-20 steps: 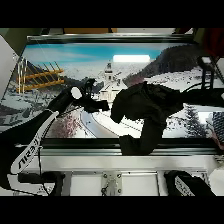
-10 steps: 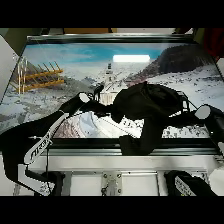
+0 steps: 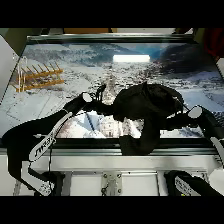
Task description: Fold the clothes and pants, and hang the long-sleeved shirts on hangers.
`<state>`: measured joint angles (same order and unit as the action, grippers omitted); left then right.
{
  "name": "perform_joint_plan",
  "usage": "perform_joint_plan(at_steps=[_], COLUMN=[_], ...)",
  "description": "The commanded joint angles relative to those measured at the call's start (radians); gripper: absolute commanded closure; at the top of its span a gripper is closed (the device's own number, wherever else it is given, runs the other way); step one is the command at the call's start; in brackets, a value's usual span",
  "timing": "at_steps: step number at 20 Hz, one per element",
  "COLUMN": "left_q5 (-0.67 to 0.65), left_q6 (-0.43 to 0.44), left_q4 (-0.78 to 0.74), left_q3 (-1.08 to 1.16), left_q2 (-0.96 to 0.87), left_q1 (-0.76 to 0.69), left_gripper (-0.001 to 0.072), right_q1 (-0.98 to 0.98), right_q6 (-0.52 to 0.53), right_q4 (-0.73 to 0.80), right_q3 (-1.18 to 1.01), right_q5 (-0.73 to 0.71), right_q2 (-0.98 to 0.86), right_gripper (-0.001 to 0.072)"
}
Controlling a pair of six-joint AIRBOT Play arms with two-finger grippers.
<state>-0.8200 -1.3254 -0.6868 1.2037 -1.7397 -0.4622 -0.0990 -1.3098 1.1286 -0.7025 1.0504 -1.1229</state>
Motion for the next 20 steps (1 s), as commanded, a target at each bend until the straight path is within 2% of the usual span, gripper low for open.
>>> perform_joint_plan(at_steps=[1, 3, 6, 9, 12, 16, 20], left_q5=[-0.014, -0.09, -0.161, -0.234, -0.253, -0.244, -0.19], left_q6=[0.001, -0.014, -0.044, -0.043, -0.042, -0.029, -0.016], left_q4=[-0.004, -0.072, -0.266, -0.29, -0.29, -0.29, -0.29], left_q3=[0.016, 0.095, 0.305, 0.564, 0.75, 0.837, 0.724], left_q2=[-0.003, 0.04, 0.229, 0.426, 0.565, 0.684, 0.759], left_q1=[-0.002, 0.058, 0.174, 0.286, 0.33, 0.32, 0.32], left_gripper=[0.0696, 0.0698, 0.0697, 0.0696, 0.0696, 0.0696, 0.0696], right_q1=[-0.001, -0.002, -0.002, -0.001, 0.0, 0.001, 0.001], right_q6=[0.004, 0.003, 0.004, -0.001, -0.044, -0.119, -0.212], right_q4=[0.007, 0.081, 0.163, 0.144, 0.124, 0.124, 0.124], right_q3=[-0.029, -0.134, -0.43, -0.743, -0.962, -1.026, -1.024], right_q5=[-0.002, 0.046, 0.158, 0.158, 0.123, 0.087, 0.169], right_q2=[0.009, 0.052, 0.162, 0.262, 0.332, 0.397, 0.369], right_gripper=[0.0696, 0.0696, 0.0697, 0.0697, 0.0697, 0.0697, 0.0697])
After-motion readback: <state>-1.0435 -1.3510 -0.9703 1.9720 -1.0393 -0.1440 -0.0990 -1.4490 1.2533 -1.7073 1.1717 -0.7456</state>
